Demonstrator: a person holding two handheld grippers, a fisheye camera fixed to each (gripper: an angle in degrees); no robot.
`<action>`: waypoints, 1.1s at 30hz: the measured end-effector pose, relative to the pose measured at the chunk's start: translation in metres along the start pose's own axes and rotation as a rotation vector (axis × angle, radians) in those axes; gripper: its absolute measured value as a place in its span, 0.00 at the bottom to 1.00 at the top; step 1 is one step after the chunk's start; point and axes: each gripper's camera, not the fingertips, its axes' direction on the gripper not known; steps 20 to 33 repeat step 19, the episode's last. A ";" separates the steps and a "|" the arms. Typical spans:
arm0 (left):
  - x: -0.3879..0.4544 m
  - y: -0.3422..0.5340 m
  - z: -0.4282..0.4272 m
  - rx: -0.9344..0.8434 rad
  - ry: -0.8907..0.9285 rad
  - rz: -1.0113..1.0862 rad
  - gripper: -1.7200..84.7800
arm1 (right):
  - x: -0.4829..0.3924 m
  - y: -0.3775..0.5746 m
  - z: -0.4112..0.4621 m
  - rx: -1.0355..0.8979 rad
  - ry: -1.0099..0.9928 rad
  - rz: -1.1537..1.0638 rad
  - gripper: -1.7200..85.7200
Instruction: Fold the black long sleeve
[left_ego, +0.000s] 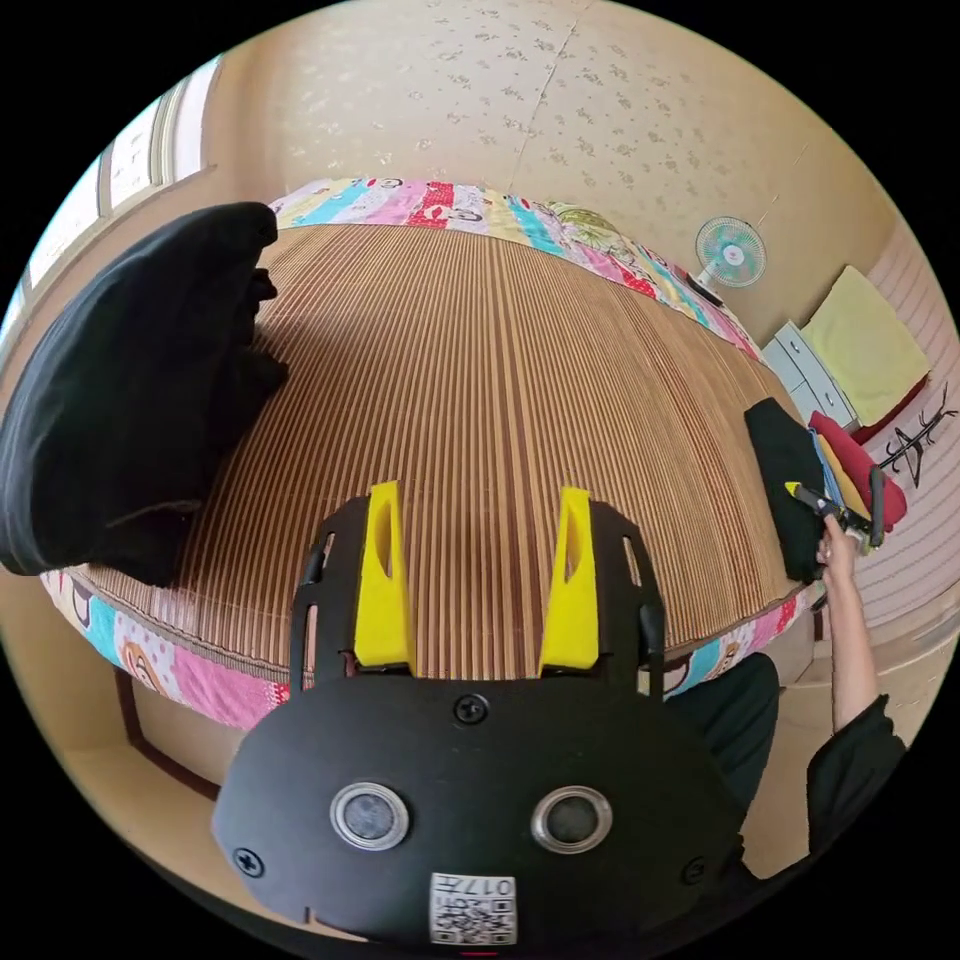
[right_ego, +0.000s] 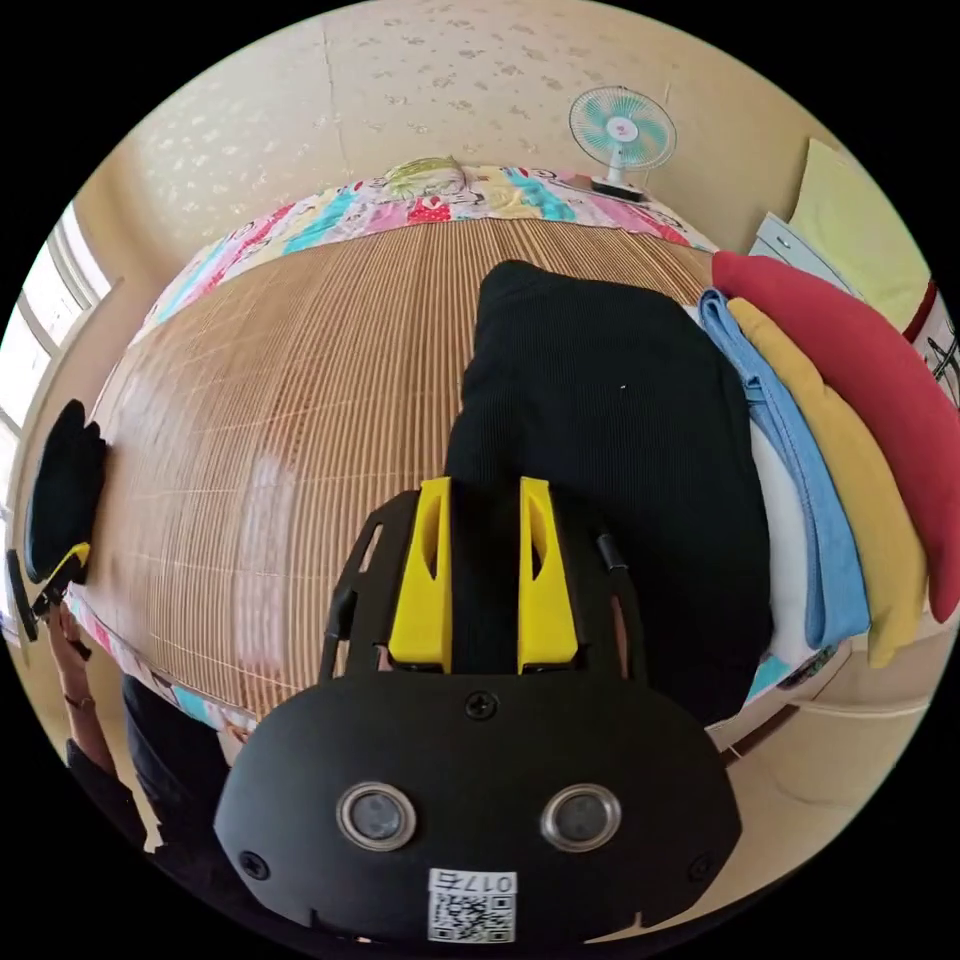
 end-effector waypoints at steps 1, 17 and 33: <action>0.002 -0.002 0.006 0.004 -0.025 -0.001 0.28 | -0.027 0.007 -0.012 0.064 0.002 -0.022 0.20; -0.003 0.003 0.069 -0.011 -0.178 -0.084 0.27 | -0.201 0.040 0.083 -0.101 -0.058 -0.103 0.26; -0.002 0.005 0.071 -0.011 -0.187 -0.074 0.27 | -0.199 0.042 0.082 -0.097 -0.044 -0.105 0.27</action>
